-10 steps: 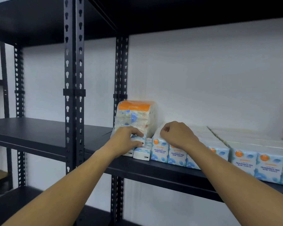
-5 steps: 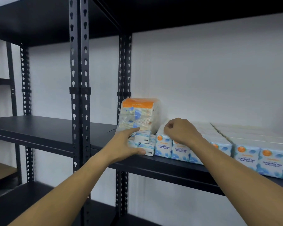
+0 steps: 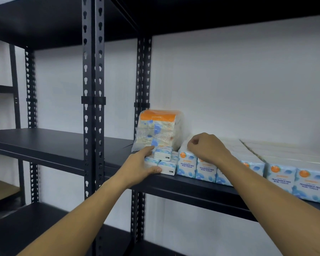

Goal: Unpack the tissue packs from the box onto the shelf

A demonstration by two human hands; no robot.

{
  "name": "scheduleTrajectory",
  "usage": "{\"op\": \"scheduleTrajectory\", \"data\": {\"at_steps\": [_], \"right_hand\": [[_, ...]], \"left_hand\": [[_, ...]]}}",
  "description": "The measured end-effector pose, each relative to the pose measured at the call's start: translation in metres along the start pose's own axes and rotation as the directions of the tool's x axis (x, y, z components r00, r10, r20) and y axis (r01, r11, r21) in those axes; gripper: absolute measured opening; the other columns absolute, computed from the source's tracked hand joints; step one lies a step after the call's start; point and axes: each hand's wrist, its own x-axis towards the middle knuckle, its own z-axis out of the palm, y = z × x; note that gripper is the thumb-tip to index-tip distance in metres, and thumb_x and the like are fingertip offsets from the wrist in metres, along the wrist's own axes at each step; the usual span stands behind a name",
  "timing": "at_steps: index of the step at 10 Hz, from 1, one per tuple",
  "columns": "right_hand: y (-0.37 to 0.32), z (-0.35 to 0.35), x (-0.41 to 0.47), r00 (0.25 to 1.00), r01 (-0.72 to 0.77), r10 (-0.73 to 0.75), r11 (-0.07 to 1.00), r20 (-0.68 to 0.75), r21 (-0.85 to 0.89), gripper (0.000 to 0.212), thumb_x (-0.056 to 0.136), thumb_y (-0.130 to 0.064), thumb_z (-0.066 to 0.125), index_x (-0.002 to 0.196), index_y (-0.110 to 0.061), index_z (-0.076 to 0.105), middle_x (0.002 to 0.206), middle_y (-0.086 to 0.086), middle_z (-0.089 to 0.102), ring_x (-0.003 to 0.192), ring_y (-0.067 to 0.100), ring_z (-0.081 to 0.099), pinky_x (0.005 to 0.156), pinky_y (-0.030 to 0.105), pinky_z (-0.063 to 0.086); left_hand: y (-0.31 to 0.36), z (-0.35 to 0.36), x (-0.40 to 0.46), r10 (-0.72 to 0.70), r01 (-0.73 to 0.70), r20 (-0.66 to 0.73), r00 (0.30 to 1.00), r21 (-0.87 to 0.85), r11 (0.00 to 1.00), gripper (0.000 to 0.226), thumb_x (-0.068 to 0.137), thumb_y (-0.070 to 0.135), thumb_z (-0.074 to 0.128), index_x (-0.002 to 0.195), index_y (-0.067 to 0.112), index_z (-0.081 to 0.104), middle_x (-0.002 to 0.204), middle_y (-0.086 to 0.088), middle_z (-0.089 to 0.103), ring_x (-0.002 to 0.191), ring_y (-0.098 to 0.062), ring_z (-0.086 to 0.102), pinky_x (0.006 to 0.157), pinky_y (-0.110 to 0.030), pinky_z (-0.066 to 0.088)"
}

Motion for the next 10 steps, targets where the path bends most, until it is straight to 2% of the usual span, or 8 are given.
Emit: {"op": "scheduleTrajectory", "data": {"at_steps": [4, 5, 6, 7, 8, 9, 10], "right_hand": [[0.0, 0.0, 0.0, 1.0, 0.002, -0.002, 1.0, 0.004, 0.006, 0.022, 0.088, -0.032, 0.049, 0.09, -0.026, 0.07, 0.082, -0.006, 0.068, 0.079, 0.019, 0.064, 0.074, 0.036, 0.056], [0.001, 0.001, 0.001, 1.0, 0.005, -0.005, 1.0, -0.003, -0.001, 0.023, 0.089, -0.032, 0.049, 0.092, -0.025, 0.071, 0.086, -0.006, 0.069, 0.08, 0.018, 0.064, 0.078, 0.038, 0.057], [0.0, 0.0, 0.0, 1.0, 0.002, -0.002, 1.0, 0.008, -0.014, 0.023, 0.089, -0.032, 0.048, 0.091, -0.025, 0.07, 0.084, -0.006, 0.068, 0.079, 0.018, 0.063, 0.075, 0.036, 0.056], [-0.001, -0.001, 0.0, 1.0, 0.011, -0.01, 1.0, 0.015, -0.02, 0.022, 0.089, -0.03, 0.049, 0.078, -0.022, 0.066, 0.075, -0.003, 0.065, 0.074, 0.019, 0.062, 0.066, 0.032, 0.051], [-0.005, -0.007, -0.004, 1.0, 0.008, -0.009, 0.999, 0.02, 0.036, 0.022, 0.091, -0.029, 0.051, 0.088, -0.018, 0.07, 0.083, -0.002, 0.067, 0.073, 0.018, 0.065, 0.07, 0.033, 0.054], [-0.006, -0.015, -0.012, 0.994, 0.05, -0.037, 0.992, -0.102, 0.119, 0.03, 0.093, -0.027, 0.051, 0.114, -0.019, 0.071, 0.104, 0.001, 0.071, 0.088, 0.019, 0.068, 0.082, 0.037, 0.057], [-0.007, -0.024, -0.019, 0.974, 0.09, -0.056, 0.985, -0.219, 0.149, 0.031, 0.092, -0.023, 0.051, 0.116, -0.02, 0.071, 0.102, -0.002, 0.071, 0.095, 0.017, 0.065, 0.084, 0.035, 0.055]], "left_hand": [[0.002, 0.001, 0.002, -0.012, 0.012, 0.001, 1.0, 0.002, 1.0, 0.08, 0.08, 0.034, 0.078, 0.148, 0.028, 0.035, 0.145, 0.005, 0.05, 0.131, -0.015, 0.047, 0.103, -0.029, 0.041], [0.002, 0.001, 0.002, -0.007, 0.007, 0.018, 1.0, -0.001, 1.0, 0.08, 0.081, 0.036, 0.076, 0.149, 0.029, 0.034, 0.148, 0.006, 0.046, 0.132, -0.014, 0.046, 0.099, -0.025, 0.041], [0.005, 0.0, 0.0, -0.004, 0.004, 0.018, 1.0, 0.002, 1.0, 0.079, 0.082, 0.041, 0.074, 0.149, 0.03, 0.033, 0.149, 0.006, 0.043, 0.132, -0.014, 0.044, 0.101, -0.026, 0.04], [0.009, -0.003, 0.0, 0.003, -0.003, 0.005, 1.0, -0.015, 1.0, 0.075, 0.086, 0.046, 0.068, 0.149, 0.028, 0.034, 0.15, 0.004, 0.043, 0.134, -0.015, 0.043, 0.105, -0.029, 0.038], [0.02, -0.009, 0.0, 0.027, -0.028, -0.011, 1.0, -0.045, 0.999, 0.064, 0.093, 0.049, 0.056, 0.149, 0.025, 0.037, 0.151, 0.003, 0.042, 0.135, -0.016, 0.043, 0.105, -0.028, 0.035], [0.03, -0.014, 0.001, 0.042, -0.042, -0.052, 0.998, -0.002, 0.999, 0.057, 0.097, 0.05, 0.047, 0.147, 0.022, 0.04, 0.152, 0.001, 0.041, 0.136, -0.018, 0.042, 0.109, -0.033, 0.033], [0.041, -0.018, 0.002, 0.069, -0.066, -0.101, 0.993, 0.033, 0.997, 0.054, 0.099, 0.049, 0.044, 0.145, 0.022, 0.042, 0.151, 0.001, 0.042, 0.137, -0.019, 0.04, 0.113, -0.037, 0.033]]}}
